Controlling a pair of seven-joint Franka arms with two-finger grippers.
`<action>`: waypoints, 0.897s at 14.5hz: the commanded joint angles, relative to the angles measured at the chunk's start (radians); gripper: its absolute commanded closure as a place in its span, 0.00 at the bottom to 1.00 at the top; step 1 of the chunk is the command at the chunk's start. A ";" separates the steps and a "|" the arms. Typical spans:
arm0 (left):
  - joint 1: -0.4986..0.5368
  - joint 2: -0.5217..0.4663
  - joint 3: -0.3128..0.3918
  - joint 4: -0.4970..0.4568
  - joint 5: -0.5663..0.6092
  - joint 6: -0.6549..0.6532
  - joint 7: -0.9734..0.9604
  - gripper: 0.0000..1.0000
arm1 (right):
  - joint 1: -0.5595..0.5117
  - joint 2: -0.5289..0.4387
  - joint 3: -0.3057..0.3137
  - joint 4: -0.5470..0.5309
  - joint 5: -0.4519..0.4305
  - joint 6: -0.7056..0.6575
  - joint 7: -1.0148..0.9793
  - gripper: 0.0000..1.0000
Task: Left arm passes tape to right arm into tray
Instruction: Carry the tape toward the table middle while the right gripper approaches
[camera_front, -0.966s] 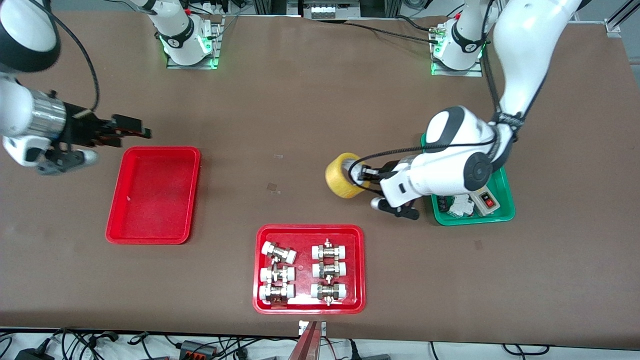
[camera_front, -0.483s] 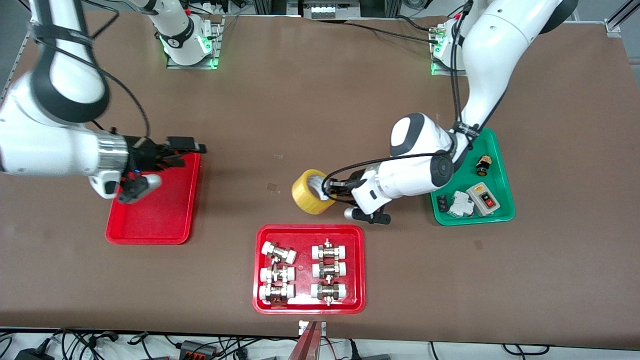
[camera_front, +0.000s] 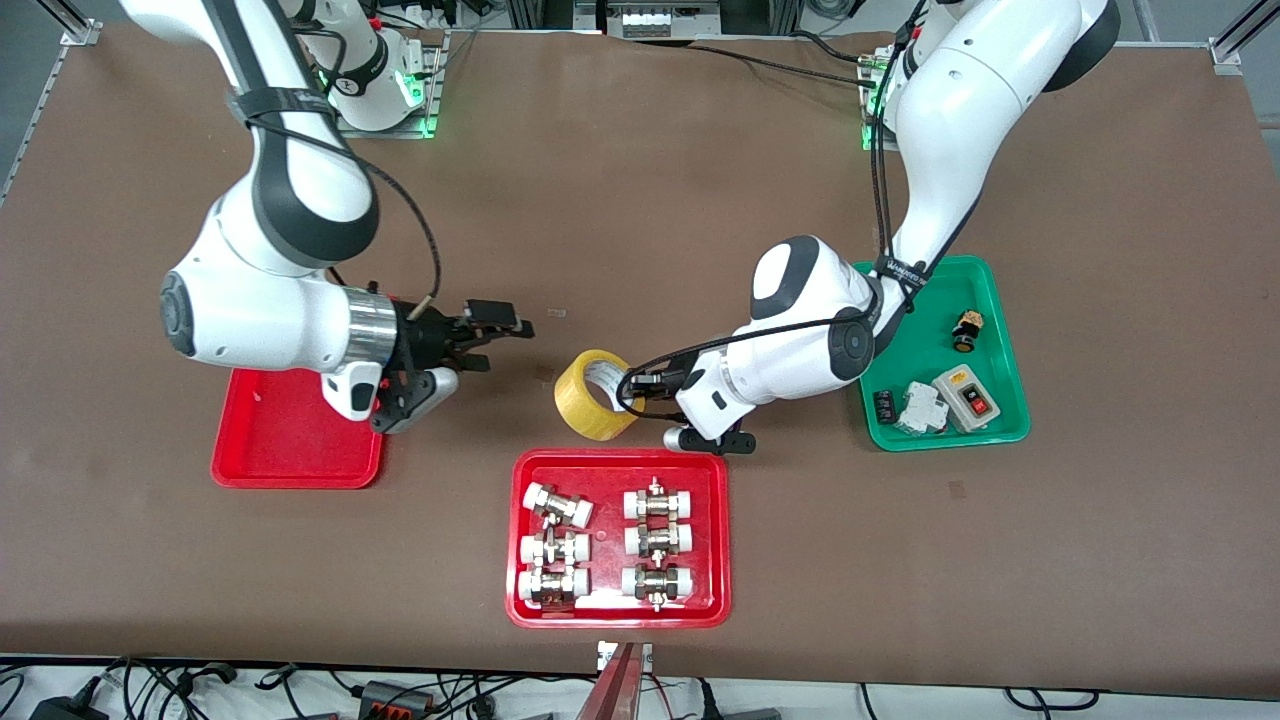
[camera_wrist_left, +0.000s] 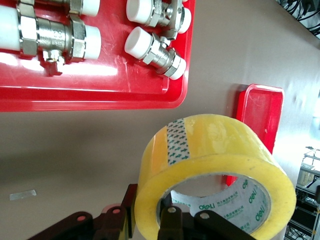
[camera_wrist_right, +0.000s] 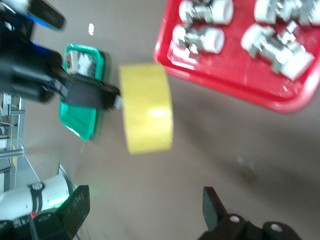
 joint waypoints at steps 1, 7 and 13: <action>-0.018 0.010 0.018 0.043 -0.008 -0.009 -0.002 0.97 | 0.027 0.075 -0.007 0.085 0.060 0.044 -0.018 0.00; -0.026 0.015 0.024 0.043 -0.008 0.048 0.004 0.97 | 0.064 0.138 -0.006 0.092 0.073 0.150 -0.018 0.00; -0.032 0.016 0.026 0.042 -0.007 0.048 0.004 0.97 | 0.065 0.185 -0.001 0.133 0.140 0.166 -0.024 0.00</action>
